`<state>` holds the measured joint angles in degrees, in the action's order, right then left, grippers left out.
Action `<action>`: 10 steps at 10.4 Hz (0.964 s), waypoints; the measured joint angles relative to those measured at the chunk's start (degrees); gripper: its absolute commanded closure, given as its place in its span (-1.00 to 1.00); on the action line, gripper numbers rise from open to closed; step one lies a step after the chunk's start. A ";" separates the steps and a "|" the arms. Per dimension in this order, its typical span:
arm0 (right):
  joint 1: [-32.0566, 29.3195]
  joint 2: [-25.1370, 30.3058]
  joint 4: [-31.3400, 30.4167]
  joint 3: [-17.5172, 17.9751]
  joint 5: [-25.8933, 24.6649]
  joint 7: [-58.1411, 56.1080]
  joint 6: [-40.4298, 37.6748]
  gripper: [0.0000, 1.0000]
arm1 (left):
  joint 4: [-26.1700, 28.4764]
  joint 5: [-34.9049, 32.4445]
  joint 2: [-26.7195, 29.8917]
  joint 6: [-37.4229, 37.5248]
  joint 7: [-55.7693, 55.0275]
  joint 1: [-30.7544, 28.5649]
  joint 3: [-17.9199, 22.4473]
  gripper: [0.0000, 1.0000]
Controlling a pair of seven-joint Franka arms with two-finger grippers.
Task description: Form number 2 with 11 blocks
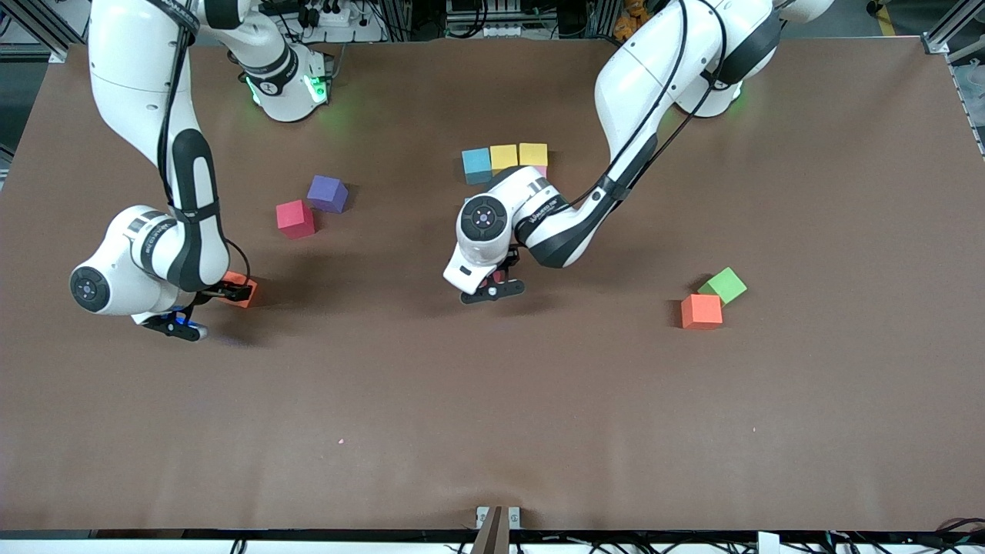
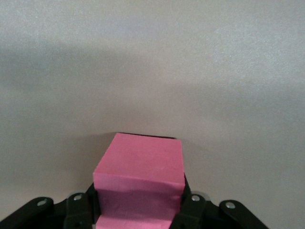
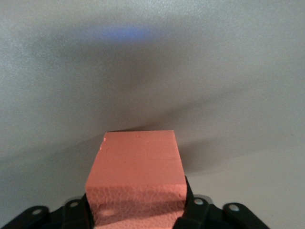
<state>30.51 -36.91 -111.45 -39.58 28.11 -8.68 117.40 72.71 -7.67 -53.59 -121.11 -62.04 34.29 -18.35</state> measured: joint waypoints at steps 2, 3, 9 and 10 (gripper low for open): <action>0.05 0.75 0.19 0.01 0.02 0.00 0.07 0.19 | 0.00 0.36 -0.01 0.16 0.03 0.05 0.00 0.00; 0.16 1.15 0.76 0.00 0.06 0.10 0.05 0.19 | 0.00 0.38 -0.03 0.21 0.03 0.13 -0.01 -0.04; 3.34 1.58 6.00 2.02 2.07 10.53 -0.69 0.19 | -0.61 2.16 -0.07 0.27 0.04 0.10 0.01 -1.00; 3.45 1.57 7.47 3.12 2.10 12.81 -1.04 0.19 | -1.14 2.47 0.41 0.23 0.04 -0.09 0.01 -1.00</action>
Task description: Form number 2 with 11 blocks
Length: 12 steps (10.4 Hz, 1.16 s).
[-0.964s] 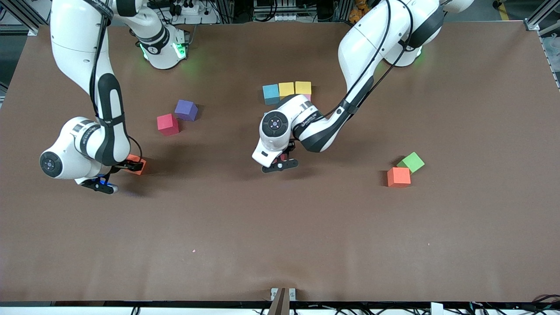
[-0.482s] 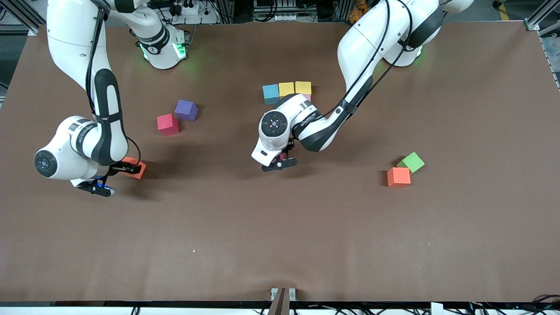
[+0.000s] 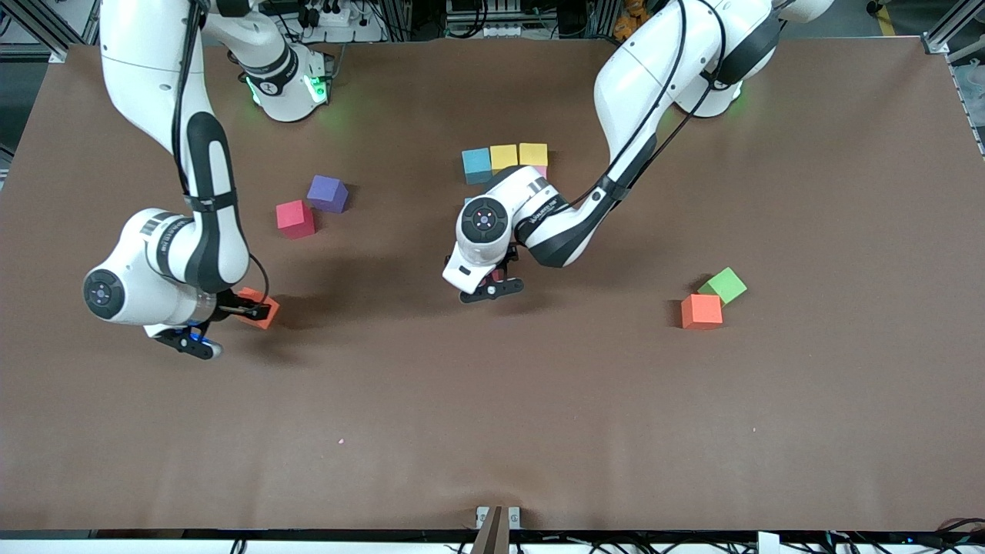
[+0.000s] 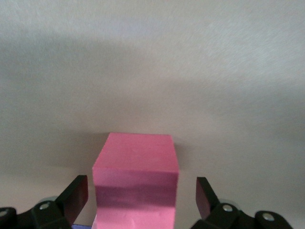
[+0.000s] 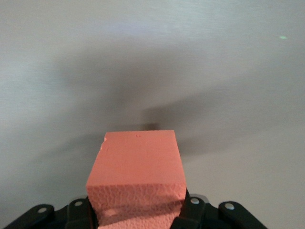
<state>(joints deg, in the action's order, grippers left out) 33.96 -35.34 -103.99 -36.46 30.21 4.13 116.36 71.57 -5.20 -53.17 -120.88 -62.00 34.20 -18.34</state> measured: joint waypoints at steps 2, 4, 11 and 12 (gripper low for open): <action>0.05 0.00 2.76 2.72 0.04 4.92 -0.28 0.19 | -0.92 0.10 2.75 2.56 0.00 -1.28 0.13 -1.00; 0.10 -0.07 4.17 5.79 0.04 9.55 -0.29 0.19 | -1.18 0.10 7.04 9.46 0.11 -5.37 0.28 -1.00; 5.03 -0.74 10.92 15.30 0.06 34.23 -0.29 0.19 | 6.02 -1.28 19.10 20.46 34.42 -22.33 0.92 -1.00; 7.44 -0.81 11.70 15.38 0.06 38.08 -0.23 0.19 | 8.36 -3.45 20.56 20.46 39.95 -23.92 0.85 -1.00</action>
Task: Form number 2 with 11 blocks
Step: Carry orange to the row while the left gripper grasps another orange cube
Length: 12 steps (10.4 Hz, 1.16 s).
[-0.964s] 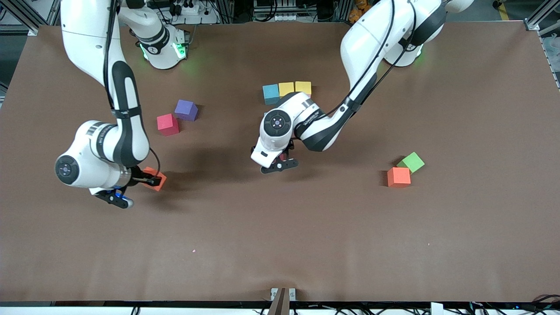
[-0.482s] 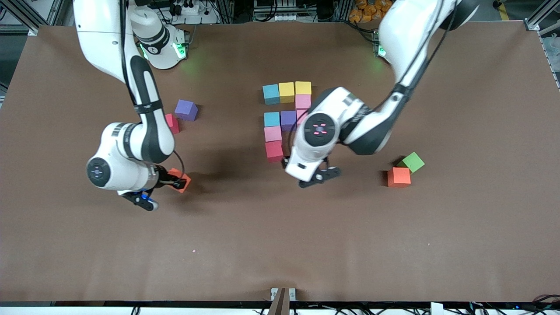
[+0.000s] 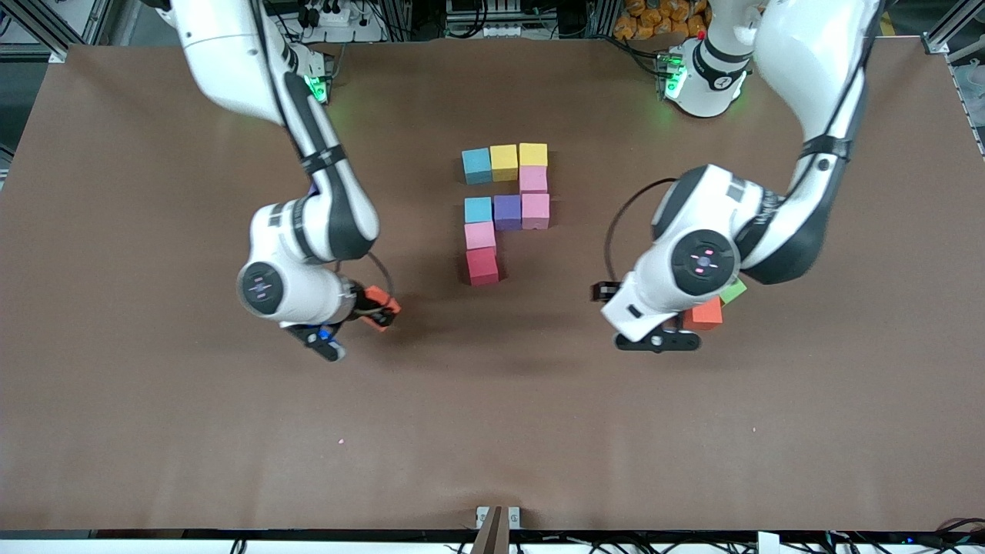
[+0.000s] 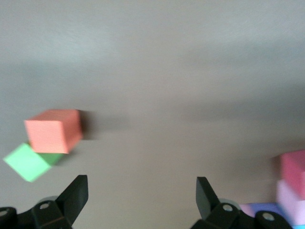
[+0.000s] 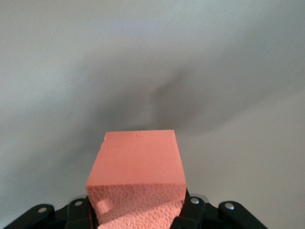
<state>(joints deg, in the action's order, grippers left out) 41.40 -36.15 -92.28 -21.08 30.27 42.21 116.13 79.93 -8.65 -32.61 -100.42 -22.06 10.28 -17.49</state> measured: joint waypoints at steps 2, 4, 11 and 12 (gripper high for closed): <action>3.31 -0.10 2.23 0.28 0.01 8.07 0.03 0.19 | 4.21 -2.33 2.62 -0.65 12.01 -2.12 -0.03 -1.00; 6.08 -0.19 3.97 1.77 0.02 15.72 -0.04 0.19 | 11.19 -2.51 5.29 -7.11 25.62 -5.80 -0.25 -1.00; 12.97 -4.81 12.05 5.66 0.08 42.01 1.89 0.19 | 24.55 -2.67 8.14 -21.77 66.96 -16.27 -0.36 -1.00; 13.74 -5.03 12.37 5.88 0.09 46.16 3.44 0.19 | 25.35 -2.97 7.34 -24.31 70.39 -16.37 -0.37 -1.00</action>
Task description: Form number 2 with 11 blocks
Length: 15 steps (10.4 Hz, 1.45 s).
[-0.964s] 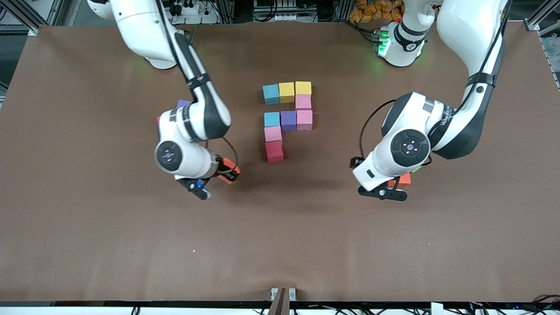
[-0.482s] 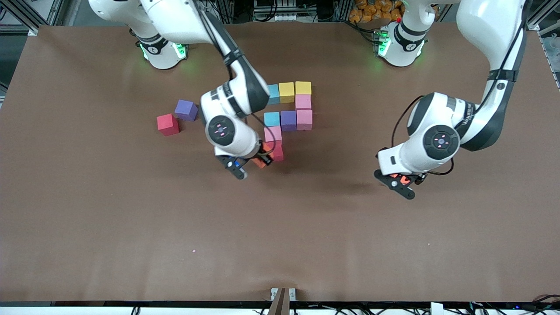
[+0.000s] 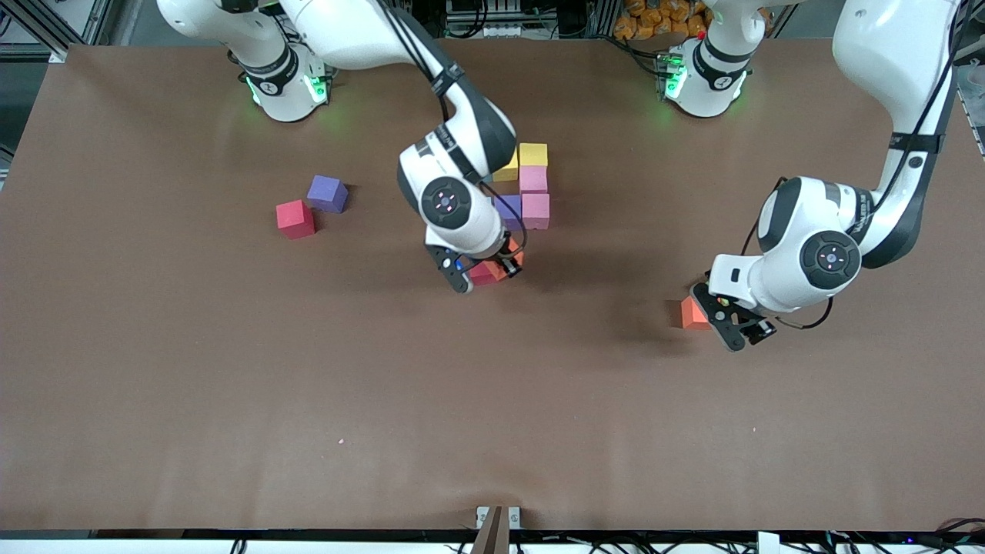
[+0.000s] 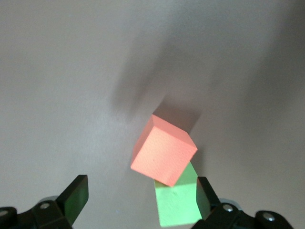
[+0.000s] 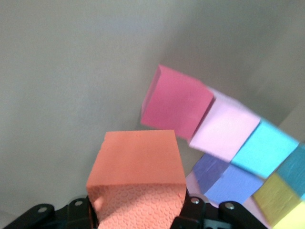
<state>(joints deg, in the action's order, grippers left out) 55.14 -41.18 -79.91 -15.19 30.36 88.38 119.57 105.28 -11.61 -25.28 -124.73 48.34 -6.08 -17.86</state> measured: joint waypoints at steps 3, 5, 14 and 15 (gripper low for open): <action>1.12 -1.42 0.02 0.67 0.00 8.72 3.31 0.19 | 3.78 -4.14 -1.20 -6.76 3.18 0.02 -0.11 -1.00; 1.11 -2.16 0.04 0.67 0.01 12.96 4.50 0.19 | 5.32 -4.53 -1.78 -8.97 3.50 -0.11 -0.09 -1.00; 2.82 -6.13 0.13 1.01 3.35 21.26 9.76 0.19 | 8.55 -5.54 -2.10 -12.26 7.99 -0.85 -0.33 -1.00; 3.26 -6.37 0.09 1.01 3.35 21.42 9.77 0.19 | 8.76 -5.79 -2.28 -12.68 7.99 -0.86 -0.33 -1.00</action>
<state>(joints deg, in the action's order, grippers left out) 58.40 -47.55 -79.83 -14.19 33.71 109.79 129.34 114.04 -17.40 -27.56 -137.41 56.33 -6.94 -18.20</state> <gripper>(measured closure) 0.405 0.000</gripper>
